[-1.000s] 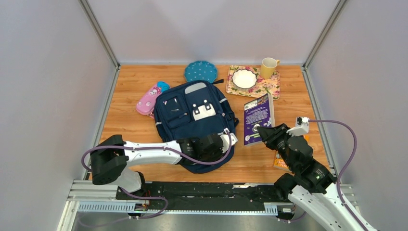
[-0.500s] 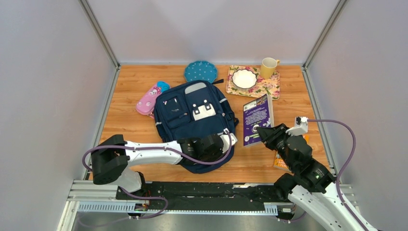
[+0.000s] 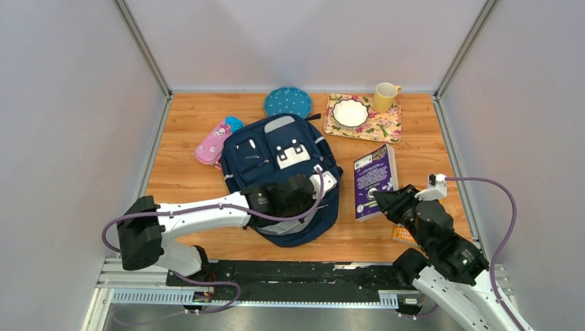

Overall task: Pack the student bag
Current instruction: Place the book in the student bag.

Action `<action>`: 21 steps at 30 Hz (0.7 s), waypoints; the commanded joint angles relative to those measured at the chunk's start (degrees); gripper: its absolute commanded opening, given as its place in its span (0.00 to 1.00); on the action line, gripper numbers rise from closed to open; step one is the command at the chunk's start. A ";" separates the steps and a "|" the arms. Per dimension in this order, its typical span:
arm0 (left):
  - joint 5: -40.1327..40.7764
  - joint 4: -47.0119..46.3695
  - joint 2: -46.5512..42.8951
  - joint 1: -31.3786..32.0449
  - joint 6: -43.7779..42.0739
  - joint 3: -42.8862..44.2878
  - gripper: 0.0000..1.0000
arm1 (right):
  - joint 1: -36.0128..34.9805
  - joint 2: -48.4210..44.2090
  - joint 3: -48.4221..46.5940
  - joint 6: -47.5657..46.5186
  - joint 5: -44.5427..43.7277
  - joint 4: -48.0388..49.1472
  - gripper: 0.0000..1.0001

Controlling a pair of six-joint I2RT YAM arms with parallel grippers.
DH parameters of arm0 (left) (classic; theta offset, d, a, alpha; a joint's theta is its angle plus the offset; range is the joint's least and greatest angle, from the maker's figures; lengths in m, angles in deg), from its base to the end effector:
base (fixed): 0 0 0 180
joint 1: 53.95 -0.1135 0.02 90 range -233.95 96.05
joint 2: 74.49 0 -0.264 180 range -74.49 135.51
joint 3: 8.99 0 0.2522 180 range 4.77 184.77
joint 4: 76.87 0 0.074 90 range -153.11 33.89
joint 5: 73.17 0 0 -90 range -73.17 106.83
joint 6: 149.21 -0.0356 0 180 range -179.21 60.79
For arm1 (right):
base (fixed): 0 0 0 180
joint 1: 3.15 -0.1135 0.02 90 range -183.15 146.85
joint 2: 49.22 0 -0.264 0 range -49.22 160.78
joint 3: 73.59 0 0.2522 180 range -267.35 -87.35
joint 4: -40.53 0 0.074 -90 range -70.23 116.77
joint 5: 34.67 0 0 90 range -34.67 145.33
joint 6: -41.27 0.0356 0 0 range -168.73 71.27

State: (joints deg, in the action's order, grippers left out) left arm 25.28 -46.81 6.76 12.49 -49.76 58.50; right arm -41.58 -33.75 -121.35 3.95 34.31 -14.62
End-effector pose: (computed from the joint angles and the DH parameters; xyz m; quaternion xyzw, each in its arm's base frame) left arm 0.1261 -0.2762 0.2388 0.4123 0.8200 -0.1871 0.3501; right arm 0.0687 0.0382 0.2770 0.2017 0.8004 0.2817 0.4892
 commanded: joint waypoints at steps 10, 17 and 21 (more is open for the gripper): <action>11.23 1.98 -6.98 -2.71 -8.75 19.21 0.00 | 0.03 -13.88 7.44 15.24 24.22 4.45 0.00; 12.82 -0.82 -10.06 -2.63 -8.84 18.52 0.00 | 0.03 -7.91 13.95 20.17 33.84 20.80 0.00; 12.21 -1.53 -12.08 -2.63 -7.96 17.20 0.00 | 0.12 -1.68 16.85 24.28 36.13 34.04 0.00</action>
State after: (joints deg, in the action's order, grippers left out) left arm 35.47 -41.63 0.10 10.06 -56.82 74.79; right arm -41.52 -38.95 -105.37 22.01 64.50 -2.49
